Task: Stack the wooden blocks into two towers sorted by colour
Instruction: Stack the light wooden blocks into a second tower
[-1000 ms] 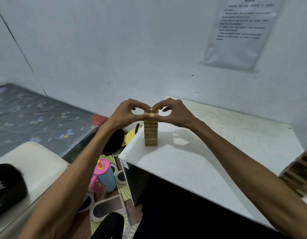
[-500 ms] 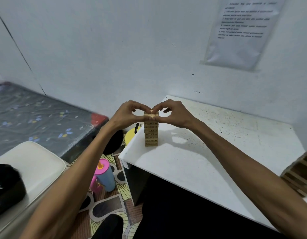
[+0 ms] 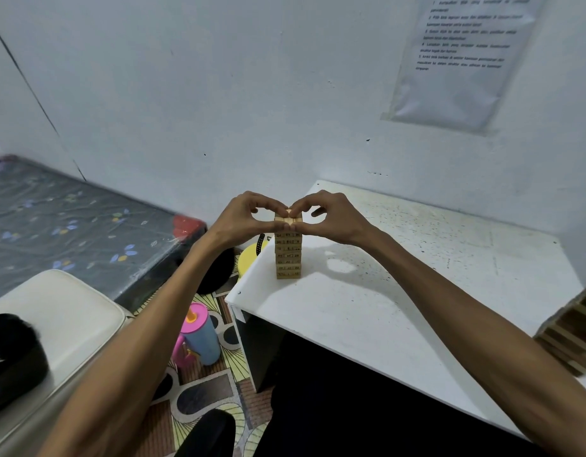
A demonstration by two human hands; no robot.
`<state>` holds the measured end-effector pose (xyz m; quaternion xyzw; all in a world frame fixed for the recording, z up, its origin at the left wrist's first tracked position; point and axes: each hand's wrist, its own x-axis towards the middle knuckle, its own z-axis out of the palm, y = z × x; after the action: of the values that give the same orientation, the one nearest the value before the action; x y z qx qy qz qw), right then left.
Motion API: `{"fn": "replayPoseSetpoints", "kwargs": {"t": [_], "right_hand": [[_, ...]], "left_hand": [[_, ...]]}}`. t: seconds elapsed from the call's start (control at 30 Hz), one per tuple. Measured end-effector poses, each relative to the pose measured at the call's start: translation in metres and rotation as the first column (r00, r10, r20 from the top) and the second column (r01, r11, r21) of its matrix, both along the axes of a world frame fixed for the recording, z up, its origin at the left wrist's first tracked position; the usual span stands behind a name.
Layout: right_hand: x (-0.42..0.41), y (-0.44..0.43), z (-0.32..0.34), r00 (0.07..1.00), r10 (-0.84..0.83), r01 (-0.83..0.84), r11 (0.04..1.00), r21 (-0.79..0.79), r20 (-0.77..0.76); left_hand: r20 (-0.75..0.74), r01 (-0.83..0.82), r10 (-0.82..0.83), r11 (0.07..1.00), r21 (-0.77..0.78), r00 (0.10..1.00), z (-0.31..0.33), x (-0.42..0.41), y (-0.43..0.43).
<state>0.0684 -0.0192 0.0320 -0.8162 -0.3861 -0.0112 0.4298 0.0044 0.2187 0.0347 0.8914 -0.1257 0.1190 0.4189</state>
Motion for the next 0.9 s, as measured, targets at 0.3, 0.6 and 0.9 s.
{"fn": "replayPoseSetpoints", "kwargs": {"t": [0.3, 0.6, 0.9], "right_hand": [[0.0022, 0.0008, -0.0007, 0.999, 0.005, -0.005, 1.000, 0.004, -0.032], [0.0055, 0.0020, -0.0035, 0.995, -0.004, 0.003, 1.000, -0.013, -0.096], [0.0010, 0.0017, -0.0024, 0.994, 0.001, -0.002, 1.000, -0.011, -0.107]], "left_hand": [[-0.041, 0.015, -0.017, 0.999, -0.048, 0.999, 0.0018, 0.0004, -0.0012], [-0.140, -0.008, -0.017, 0.985, -0.171, 0.990, -0.0008, -0.0011, -0.0018], [-0.153, -0.017, -0.012, 0.982, -0.190, 0.988, -0.0040, -0.0033, -0.0028]]}}
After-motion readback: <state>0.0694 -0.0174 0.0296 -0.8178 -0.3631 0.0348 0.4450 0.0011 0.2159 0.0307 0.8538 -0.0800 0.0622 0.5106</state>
